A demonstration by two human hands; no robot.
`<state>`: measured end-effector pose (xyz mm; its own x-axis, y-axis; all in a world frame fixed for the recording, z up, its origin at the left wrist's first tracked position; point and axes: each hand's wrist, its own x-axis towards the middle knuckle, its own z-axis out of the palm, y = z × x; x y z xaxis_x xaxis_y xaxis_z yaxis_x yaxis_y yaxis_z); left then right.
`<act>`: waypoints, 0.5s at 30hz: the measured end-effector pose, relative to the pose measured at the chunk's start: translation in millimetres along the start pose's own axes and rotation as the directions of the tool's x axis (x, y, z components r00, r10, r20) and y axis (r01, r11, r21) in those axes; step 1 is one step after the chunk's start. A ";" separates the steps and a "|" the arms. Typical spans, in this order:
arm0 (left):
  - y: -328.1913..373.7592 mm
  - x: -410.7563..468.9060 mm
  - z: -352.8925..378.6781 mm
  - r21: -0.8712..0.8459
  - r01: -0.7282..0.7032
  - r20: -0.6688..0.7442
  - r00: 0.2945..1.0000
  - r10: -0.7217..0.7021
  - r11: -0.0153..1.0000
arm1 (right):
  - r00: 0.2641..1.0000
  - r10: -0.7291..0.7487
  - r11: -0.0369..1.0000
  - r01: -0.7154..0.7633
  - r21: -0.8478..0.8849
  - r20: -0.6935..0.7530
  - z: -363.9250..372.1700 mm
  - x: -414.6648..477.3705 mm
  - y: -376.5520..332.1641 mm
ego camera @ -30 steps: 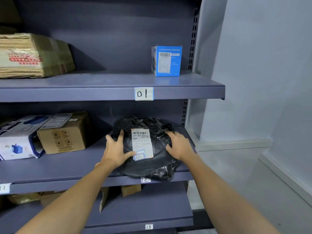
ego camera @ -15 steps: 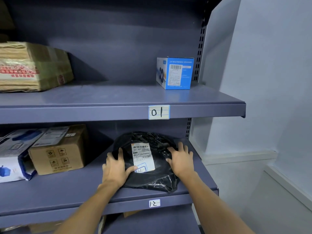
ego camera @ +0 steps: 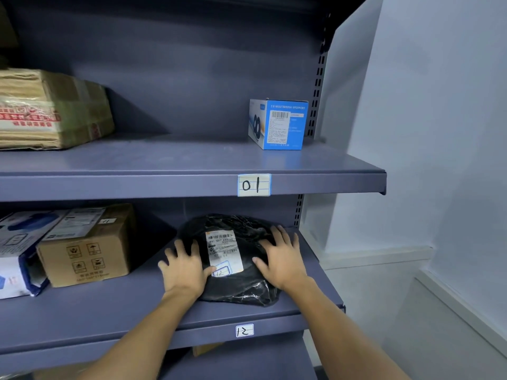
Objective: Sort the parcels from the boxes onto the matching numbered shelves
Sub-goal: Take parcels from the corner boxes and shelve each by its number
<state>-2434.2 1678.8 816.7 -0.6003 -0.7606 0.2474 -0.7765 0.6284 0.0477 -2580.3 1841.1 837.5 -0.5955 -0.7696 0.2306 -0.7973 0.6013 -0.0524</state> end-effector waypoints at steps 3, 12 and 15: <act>2.6 -2.8 -3.9 -0.033 -0.147 -0.031 0.989 0.146 0.989 | 0.997 -0.067 0.997 0.065 0.039 0.043 -0.5 -5.6 -2.6; 7.3 -22.0 22.4 -0.179 -0.332 0.049 0.937 0.346 0.926 | 0.967 -0.037 0.994 0.010 0.109 0.251 16.5 -14.4 -12.9; 8.8 -17.6 25.9 -0.186 -0.317 0.107 0.934 0.340 0.930 | 0.960 -0.020 0.993 -0.013 0.116 0.278 24.4 -10.2 -13.5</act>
<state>-2435.4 1693.5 787.7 -0.8456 -0.5143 0.1434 -0.4959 0.8560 0.1458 -2565.9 1835.6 812.1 -0.5830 -0.8111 -0.0476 -0.7958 0.5818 -0.1681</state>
